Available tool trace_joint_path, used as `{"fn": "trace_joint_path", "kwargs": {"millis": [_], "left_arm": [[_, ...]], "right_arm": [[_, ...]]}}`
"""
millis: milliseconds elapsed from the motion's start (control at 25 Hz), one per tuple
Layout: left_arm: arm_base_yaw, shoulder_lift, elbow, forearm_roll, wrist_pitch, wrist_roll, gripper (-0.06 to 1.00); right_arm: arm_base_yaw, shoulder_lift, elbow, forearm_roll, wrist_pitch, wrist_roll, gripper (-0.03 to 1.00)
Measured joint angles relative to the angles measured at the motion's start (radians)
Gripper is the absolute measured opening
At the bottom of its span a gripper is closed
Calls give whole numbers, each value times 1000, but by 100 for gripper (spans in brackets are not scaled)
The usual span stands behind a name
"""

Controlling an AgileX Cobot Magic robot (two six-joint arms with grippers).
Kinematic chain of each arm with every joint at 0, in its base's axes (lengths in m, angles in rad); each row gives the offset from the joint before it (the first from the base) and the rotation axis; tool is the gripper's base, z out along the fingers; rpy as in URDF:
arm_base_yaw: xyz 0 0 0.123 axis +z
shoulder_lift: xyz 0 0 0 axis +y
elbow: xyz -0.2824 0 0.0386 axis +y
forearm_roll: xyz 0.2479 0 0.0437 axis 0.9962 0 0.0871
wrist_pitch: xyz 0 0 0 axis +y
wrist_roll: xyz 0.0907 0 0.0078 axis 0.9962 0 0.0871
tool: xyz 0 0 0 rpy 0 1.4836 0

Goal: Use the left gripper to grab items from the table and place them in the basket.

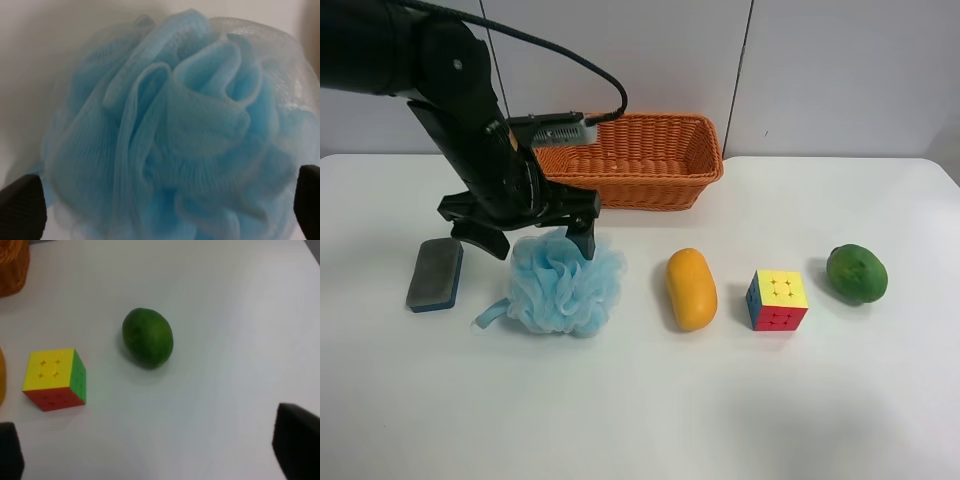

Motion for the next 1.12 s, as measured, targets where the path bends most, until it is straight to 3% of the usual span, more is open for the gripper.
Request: {"fn": "trace_joint_path", "kwargs": {"millis": [480,600,680,720,1120], "left_arm": [[-1,204,-9,-5,-91,8,99],[-1,221,-10,-5,-97,8,85],[-1,223,-10,-5,-97,8,59],[-1,223,-12,-5,-97,8,53],[-1,204,-19,-1,-82,10,52]], "right_arm": [[0,0,0,0,0,0,99],[0,0,0,0,0,0,99],[0,0,0,0,0,0,99],[0,0,0,0,0,0,99],[0,0,0,0,0,0,99]]}}
